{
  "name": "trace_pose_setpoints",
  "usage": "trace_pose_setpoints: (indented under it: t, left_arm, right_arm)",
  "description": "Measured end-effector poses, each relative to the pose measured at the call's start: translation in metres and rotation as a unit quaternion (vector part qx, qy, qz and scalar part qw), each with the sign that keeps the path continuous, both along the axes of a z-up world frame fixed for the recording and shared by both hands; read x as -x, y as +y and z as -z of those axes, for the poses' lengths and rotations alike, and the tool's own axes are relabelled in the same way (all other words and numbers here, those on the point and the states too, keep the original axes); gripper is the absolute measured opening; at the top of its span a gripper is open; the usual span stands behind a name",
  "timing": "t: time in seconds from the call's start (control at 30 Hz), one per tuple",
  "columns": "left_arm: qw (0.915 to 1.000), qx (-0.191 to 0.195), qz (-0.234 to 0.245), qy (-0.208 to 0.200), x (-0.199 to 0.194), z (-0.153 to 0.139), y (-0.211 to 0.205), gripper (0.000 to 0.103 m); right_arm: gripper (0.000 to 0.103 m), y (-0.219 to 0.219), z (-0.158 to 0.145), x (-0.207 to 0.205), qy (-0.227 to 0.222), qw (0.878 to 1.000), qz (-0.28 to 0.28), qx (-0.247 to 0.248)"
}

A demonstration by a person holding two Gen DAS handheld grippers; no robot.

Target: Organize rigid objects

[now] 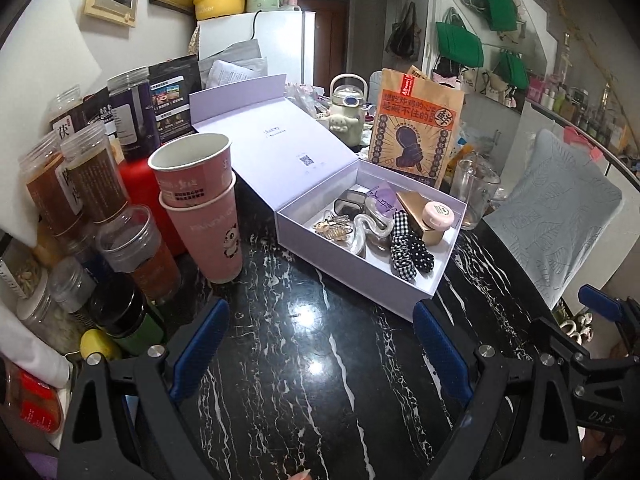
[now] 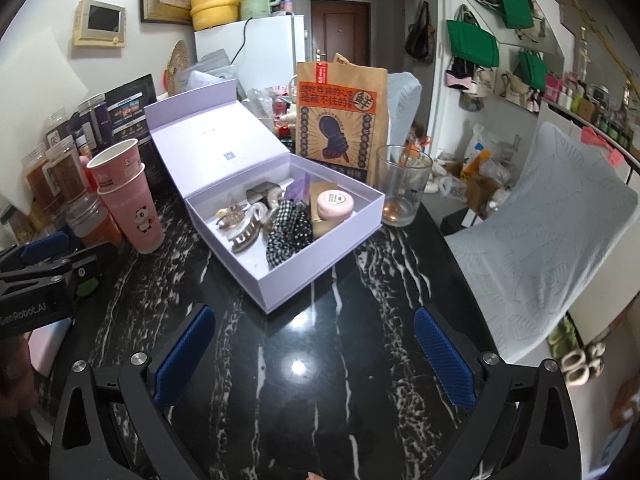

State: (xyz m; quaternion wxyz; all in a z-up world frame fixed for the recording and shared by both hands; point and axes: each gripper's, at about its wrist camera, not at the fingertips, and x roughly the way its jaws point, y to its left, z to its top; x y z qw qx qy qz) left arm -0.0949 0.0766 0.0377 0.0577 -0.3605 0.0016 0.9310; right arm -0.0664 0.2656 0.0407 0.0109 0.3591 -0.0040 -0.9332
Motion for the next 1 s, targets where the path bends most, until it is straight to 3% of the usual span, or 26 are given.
trace_pose_setpoints:
  t: [1.0]
  left_arm:
    - [0.9998, 0.015, 0.016, -0.001, 0.0002, -0.0025, 0.0073, 0.094]
  right_arm:
    - [0.101, 0.0056, 0.0005, -0.0005, -0.005, 1.0, 0.009, -0.008]
